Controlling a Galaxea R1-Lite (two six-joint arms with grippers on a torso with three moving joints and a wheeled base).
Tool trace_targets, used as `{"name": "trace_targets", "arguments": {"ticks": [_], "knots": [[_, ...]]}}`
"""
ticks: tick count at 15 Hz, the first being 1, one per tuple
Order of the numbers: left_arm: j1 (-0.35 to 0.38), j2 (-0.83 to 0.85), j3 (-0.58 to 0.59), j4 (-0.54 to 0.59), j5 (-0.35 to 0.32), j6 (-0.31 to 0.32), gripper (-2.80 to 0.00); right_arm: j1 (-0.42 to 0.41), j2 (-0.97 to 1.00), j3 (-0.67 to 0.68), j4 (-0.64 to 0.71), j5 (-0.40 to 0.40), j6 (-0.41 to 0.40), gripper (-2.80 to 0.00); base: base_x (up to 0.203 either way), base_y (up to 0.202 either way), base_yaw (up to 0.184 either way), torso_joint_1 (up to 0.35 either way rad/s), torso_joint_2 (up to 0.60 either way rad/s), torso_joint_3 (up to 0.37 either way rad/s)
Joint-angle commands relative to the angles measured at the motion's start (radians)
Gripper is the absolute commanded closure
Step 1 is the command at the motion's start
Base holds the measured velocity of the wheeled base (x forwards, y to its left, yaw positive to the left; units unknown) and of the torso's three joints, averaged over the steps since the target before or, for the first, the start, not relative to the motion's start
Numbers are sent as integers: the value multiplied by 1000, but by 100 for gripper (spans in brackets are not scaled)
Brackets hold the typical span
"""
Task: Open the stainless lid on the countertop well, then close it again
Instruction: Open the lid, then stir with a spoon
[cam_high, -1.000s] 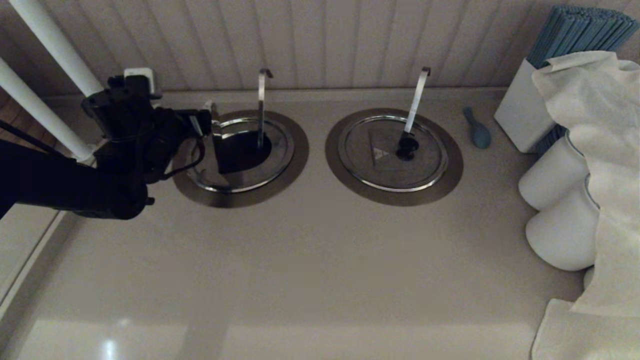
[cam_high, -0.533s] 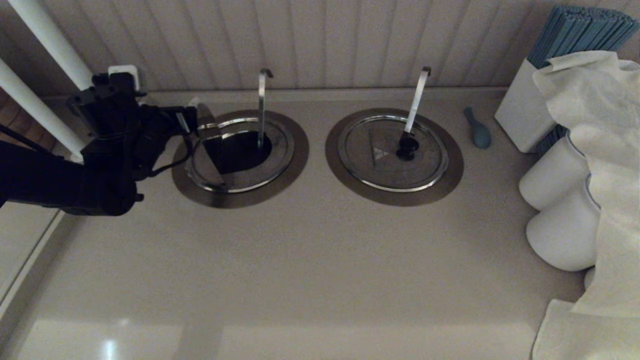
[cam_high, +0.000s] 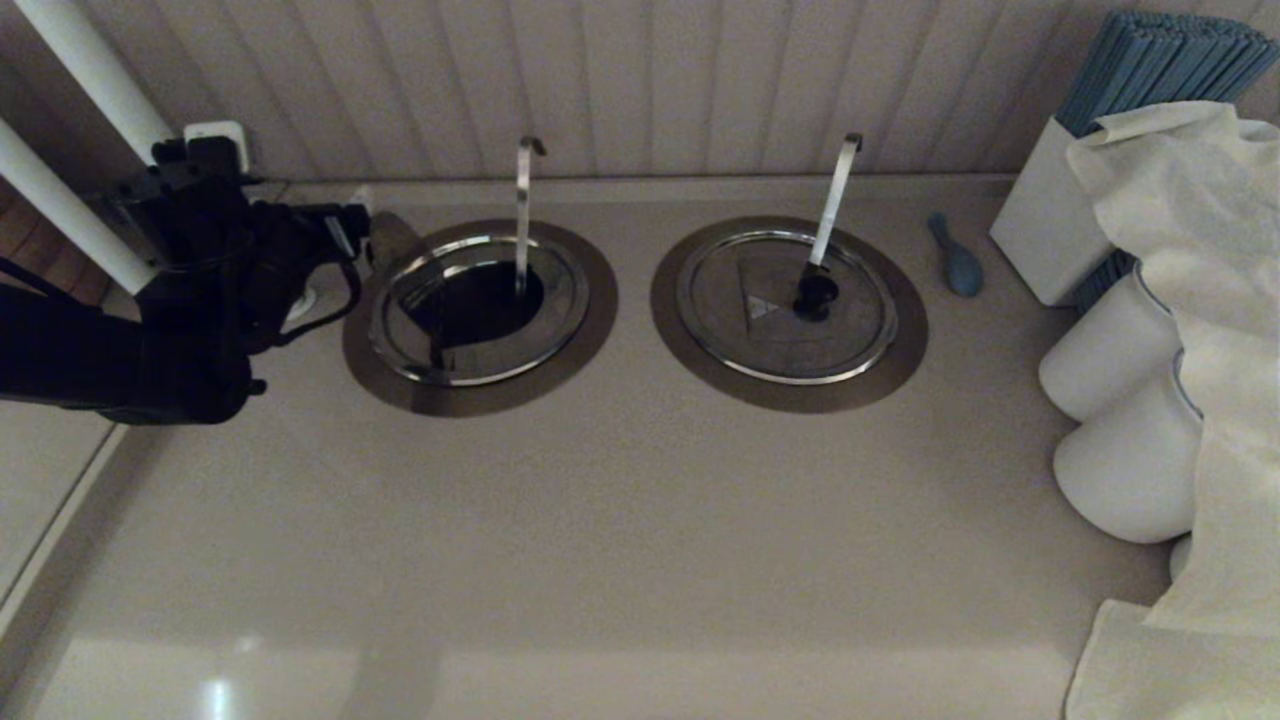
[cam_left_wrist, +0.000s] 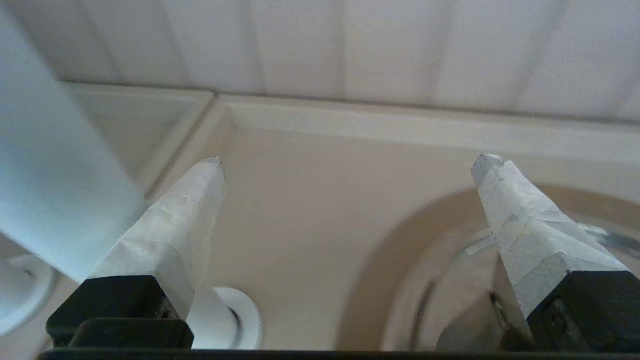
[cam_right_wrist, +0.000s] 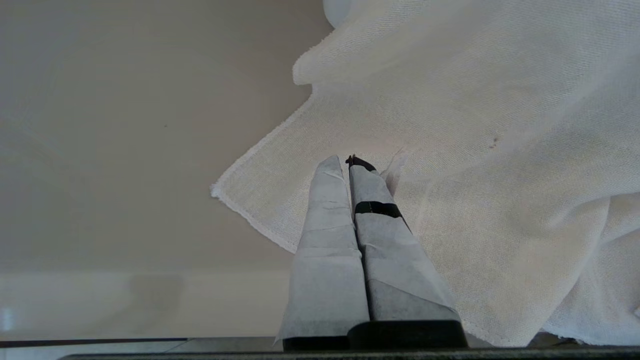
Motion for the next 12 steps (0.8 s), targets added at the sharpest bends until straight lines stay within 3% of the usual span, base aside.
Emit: {"name": "trace_targets", "arguments": {"ticks": [1, 5, 8, 12], "knots": [[23, -13, -8, -1, -3, -8, -280, 0, 0, 0, 0, 0, 0, 0, 0, 0, 0, 0, 0, 0], [42, -64, -8, 52, -42, -73, -280, 0, 0, 0, 0, 0, 0, 0, 0, 0, 0, 0, 0, 0], [40, -83, -8, 62, -43, -80, -280, 1, 0, 0, 0, 0, 0, 0, 0, 0, 0, 0, 0, 0], [2, -148, -15, 237, -86, -130, -280, 1, 0, 0, 0, 0, 0, 0, 0, 0, 0, 0, 0, 0]]}}
